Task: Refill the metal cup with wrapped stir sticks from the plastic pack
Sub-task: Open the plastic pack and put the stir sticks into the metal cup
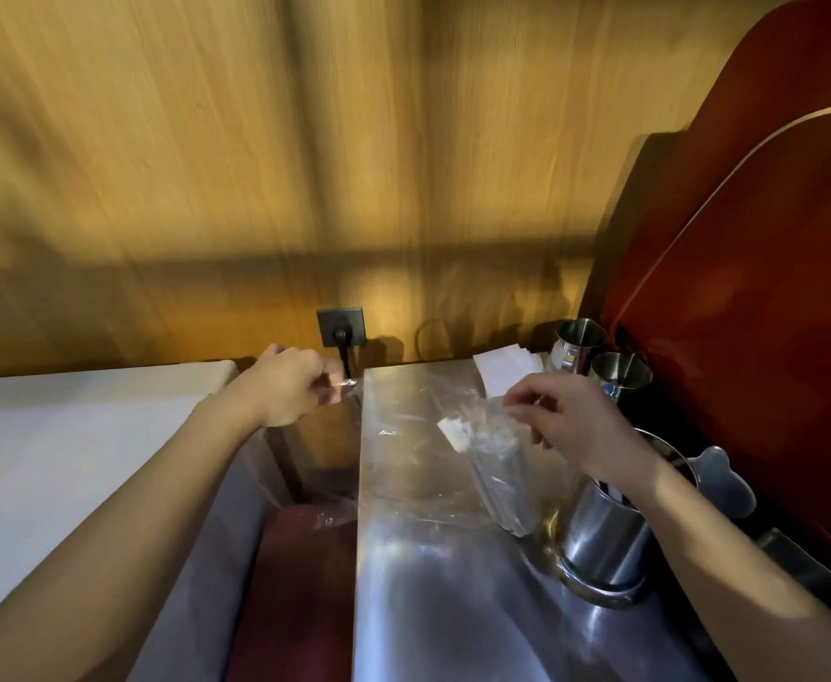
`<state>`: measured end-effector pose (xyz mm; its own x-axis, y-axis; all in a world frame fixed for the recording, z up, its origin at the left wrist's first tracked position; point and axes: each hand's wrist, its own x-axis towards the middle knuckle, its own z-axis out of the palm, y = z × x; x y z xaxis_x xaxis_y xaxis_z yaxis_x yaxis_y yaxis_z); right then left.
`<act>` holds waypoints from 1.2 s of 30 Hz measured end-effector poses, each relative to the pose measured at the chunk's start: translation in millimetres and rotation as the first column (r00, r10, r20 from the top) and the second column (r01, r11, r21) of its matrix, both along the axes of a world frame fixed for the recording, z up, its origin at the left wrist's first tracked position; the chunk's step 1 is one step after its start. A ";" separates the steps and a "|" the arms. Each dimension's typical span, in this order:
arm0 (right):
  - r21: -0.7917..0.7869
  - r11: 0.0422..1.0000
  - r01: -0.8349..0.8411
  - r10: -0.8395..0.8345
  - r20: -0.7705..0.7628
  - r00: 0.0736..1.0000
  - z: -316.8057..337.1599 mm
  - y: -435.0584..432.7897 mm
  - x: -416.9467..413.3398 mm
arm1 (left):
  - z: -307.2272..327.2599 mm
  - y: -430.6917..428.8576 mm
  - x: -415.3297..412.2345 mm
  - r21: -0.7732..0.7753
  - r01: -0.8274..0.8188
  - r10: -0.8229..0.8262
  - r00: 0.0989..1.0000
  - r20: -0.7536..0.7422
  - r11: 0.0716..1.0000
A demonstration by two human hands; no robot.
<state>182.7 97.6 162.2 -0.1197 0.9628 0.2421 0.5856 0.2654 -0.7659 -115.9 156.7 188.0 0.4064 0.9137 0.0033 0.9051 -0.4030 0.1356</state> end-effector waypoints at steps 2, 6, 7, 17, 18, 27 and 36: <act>0.040 0.998 0.054 -0.054 0.014 0.998 2.9 5.7 -6.6 | -9.0 -3.1 -4.8 -0.025 -0.040 0.041 0.999 0.023 0.999; 0.086 0.994 0.070 -0.067 -0.038 0.997 4.4 13.3 -10.9 | -21.4 -9.0 -16.3 0.059 -0.086 0.077 0.986 0.147 0.995; 0.065 0.997 0.041 -0.040 -0.017 0.999 2.7 14.8 -12.1 | -22.9 -10.4 -17.8 0.079 -0.088 0.074 0.985 0.157 0.993; -0.007 0.988 0.157 -0.157 -0.079 0.984 -6.6 31.5 24.3 | -15.5 -13.8 -9.1 0.268 -0.030 -0.069 0.933 0.354 0.963; -0.018 0.986 0.168 -0.169 -0.103 0.980 -7.8 31.9 26.3 | -14.1 -12.1 -6.2 0.240 -0.029 -0.058 0.936 0.348 0.970; 0.065 0.969 0.238 -0.226 -0.149 0.963 -16.4 30.2 38.9 | 2.3 1.2 13.8 0.346 -0.005 -0.054 0.985 0.163 0.938; 0.025 0.984 0.175 -0.165 -0.213 0.963 -26.1 21.9 32.7 | -15.9 10.8 52.3 0.236 0.103 -0.105 0.994 -0.004 0.966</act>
<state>215.4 119.5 136.1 0.1025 0.9527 0.2863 0.4532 0.2115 -0.8660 -63.6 167.5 172.1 0.4980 0.8395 0.2173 0.8558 -0.5163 0.0333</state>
